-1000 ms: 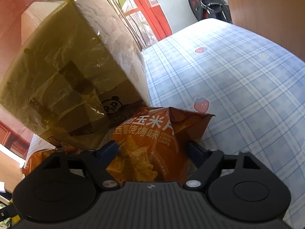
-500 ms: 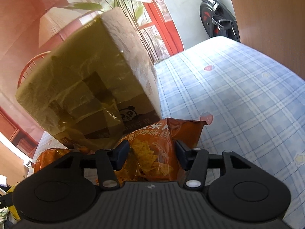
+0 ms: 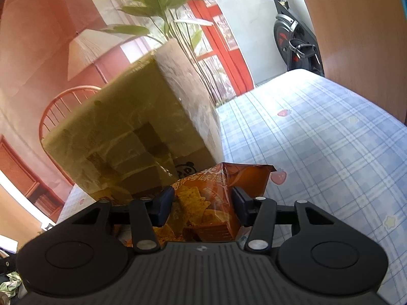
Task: Organize snacks
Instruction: 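Grasp the orange corn chip bag with the right tool while the left tool grasps the yellow bag, then lift the orange and yellow bags up over the box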
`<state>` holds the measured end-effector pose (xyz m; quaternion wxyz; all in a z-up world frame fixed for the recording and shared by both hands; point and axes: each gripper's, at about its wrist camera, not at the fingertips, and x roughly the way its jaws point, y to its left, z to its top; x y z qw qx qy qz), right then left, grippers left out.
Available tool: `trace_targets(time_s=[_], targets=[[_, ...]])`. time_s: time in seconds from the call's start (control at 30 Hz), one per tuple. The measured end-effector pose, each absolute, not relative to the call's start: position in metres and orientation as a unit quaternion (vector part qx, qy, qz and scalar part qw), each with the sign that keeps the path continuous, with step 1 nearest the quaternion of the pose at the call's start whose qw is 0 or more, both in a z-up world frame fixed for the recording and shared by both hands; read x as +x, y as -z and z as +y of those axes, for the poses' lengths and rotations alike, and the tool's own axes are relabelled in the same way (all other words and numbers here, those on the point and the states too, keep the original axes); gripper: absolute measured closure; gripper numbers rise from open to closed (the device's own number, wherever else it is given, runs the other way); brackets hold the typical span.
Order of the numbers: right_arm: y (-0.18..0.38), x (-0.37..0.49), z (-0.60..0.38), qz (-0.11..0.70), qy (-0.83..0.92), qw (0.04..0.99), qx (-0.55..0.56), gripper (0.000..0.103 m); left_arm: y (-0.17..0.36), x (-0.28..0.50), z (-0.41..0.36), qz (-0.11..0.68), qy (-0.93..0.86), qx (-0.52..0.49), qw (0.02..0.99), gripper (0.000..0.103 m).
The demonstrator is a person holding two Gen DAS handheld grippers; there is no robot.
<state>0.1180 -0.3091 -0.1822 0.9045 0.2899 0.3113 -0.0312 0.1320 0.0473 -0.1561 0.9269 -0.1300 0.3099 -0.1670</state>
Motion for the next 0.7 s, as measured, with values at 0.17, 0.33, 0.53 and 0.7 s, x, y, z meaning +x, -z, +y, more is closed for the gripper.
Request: trace_targets(time_s=[0.17,0.33,0.53,0.7], targets=[[0.177,0.115,-0.309,0.305,0.027,0.906,0.294,0.052,0.150,0.134,0.047,0.302,0.172,-0.128,0.929,0.042],[0.166,0.110,-0.308,0.291,0.020,0.910,0.294,0.052,0.138,0.136,0.045,0.286,0.184,-0.123,0.932,0.042],[0.140,0.102,-0.307,0.261,0.008,0.920,0.294,0.053,0.119,0.140,0.040,0.258,0.202,-0.114,0.938,0.042],[0.116,0.096,-0.305,0.231,-0.002,0.929,0.289,0.053,0.100,0.142,0.037,0.230,0.214,-0.110,0.943,0.042]])
